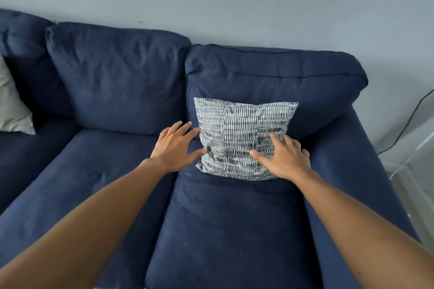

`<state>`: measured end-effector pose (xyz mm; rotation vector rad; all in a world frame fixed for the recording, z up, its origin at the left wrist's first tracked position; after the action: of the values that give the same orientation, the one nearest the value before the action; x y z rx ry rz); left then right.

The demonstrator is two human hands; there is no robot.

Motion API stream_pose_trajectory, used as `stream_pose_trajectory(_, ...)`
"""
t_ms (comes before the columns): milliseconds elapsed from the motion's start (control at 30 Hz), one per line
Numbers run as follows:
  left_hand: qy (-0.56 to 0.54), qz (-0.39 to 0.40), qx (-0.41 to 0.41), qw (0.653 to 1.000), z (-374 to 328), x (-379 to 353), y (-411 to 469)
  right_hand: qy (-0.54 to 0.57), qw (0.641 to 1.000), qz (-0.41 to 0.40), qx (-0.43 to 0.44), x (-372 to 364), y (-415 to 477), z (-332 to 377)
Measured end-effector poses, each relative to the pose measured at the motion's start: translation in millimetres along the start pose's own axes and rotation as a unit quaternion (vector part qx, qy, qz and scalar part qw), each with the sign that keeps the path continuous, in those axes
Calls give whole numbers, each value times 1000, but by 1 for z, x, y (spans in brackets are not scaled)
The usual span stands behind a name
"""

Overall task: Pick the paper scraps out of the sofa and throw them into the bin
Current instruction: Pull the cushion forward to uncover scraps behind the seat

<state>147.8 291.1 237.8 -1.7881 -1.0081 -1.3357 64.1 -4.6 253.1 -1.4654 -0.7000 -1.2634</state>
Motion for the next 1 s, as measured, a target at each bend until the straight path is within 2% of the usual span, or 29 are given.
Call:
stream_pose_trajectory(167, -24, 13, 19, 999, -12, -28, 19, 12, 1000, 6, 4, -17, 24, -23)
stream_pose_trajectory(400, -138, 15, 79, 987, -14, -74, 47, 80, 997, 10, -8, -58, 63, -47)
stream_pose_trajectory(600, -278, 21, 147, 949, -12, -116, 81, 150, 988, -15, -36, -95, 98, -64)
stream_pose_trajectory(800, -360, 11, 167, 918, -7, -159, 107, 243, 967, -63, -52, -125, 135, -74)
stream_pose_trajectory(1000, -432, -1, 196, 880, 9, -193, 139, 319, 943, -77, -54, -154, 168, -82)
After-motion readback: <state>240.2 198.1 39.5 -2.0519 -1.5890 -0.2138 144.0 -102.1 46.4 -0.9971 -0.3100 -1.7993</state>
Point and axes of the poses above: each hand's wrist, its own y-axis towards the middle knuckle, its own x-axis out of the back of the hand, z = x × y, the point moved 2 cm from there along y, towards the middle knuckle, and after that the axes turned 5 degrees about z, right-handed, at the moved point
